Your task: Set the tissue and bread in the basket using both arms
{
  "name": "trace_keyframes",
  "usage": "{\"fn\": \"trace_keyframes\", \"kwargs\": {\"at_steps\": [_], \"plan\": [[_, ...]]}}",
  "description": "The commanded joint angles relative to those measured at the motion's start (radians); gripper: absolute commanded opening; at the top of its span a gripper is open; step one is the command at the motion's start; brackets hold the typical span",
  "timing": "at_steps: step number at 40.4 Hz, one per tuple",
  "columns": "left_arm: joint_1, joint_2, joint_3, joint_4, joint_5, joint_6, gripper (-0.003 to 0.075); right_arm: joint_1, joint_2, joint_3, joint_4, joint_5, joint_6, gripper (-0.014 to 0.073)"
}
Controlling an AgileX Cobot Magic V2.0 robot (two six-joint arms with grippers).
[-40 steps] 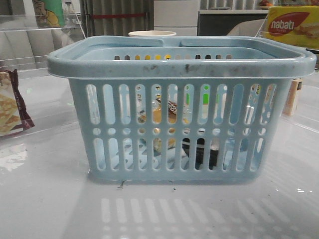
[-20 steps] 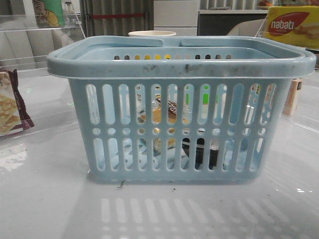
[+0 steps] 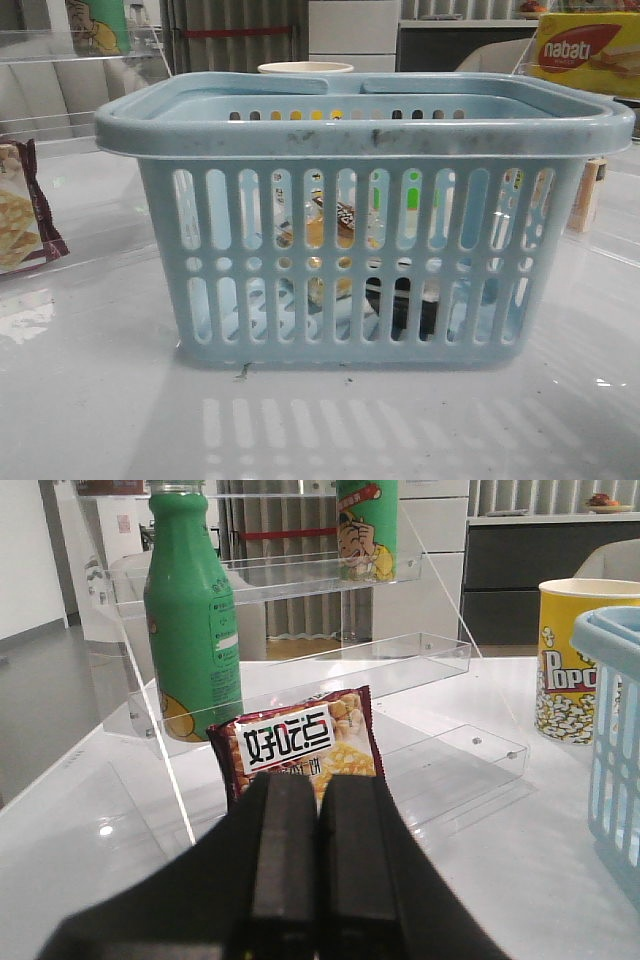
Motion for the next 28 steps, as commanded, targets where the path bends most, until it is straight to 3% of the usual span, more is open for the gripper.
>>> {"fn": "trace_keyframes", "kwargs": {"at_steps": [1, 8, 15, 28], "plan": [[0.000, -0.015, -0.001, 0.000, -0.082, -0.009, 0.0091, -0.114, -0.098, 0.106, 0.021, -0.240, -0.002, 0.0069], [0.000, -0.015, -0.001, 0.000, -0.082, -0.009, 0.0091, -0.217, -0.276, 0.340, 0.117, -0.410, -0.002, 0.0069], [0.000, -0.015, -0.001, 0.000, -0.082, -0.009, 0.0091, -0.231, -0.355, 0.480, 0.150, -0.486, -0.002, 0.0069], [0.000, -0.015, -0.001, 0.000, -0.082, -0.009, 0.0091, -0.243, -0.354, 0.500, 0.150, -0.569, -0.002, 0.0069]]}}
